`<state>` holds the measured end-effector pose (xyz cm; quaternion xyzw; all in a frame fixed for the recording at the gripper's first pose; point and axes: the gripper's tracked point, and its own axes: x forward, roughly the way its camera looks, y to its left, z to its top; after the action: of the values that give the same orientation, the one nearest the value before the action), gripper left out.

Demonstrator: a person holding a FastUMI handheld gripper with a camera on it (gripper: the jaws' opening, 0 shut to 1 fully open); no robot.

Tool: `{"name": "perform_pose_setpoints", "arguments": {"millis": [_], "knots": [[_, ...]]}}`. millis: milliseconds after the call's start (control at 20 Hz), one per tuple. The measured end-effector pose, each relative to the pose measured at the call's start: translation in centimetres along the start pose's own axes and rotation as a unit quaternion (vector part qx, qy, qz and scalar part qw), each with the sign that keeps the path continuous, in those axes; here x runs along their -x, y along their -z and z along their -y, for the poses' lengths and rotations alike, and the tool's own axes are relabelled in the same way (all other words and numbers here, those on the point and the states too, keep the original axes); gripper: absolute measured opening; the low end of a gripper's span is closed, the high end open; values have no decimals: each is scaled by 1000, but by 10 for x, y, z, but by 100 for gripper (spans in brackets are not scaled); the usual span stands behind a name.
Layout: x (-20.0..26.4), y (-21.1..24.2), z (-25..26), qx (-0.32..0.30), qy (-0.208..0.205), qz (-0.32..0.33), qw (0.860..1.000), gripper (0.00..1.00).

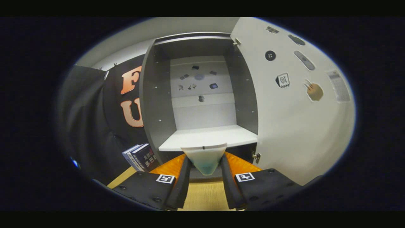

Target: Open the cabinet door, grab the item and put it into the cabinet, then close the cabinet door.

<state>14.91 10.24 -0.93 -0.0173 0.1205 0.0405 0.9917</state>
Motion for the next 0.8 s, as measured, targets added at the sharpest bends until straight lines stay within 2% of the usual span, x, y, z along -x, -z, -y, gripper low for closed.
{"name": "perform_pose_setpoints", "arguments": {"millis": [300, 550, 800], "knots": [[-73, -57, -8, -2, -13, -6, 1000, 56], [-151, -43, -9, -30, -15, -75, 997, 56], [-192, -16, 3, 3, 10, -141, 990, 56]]}}
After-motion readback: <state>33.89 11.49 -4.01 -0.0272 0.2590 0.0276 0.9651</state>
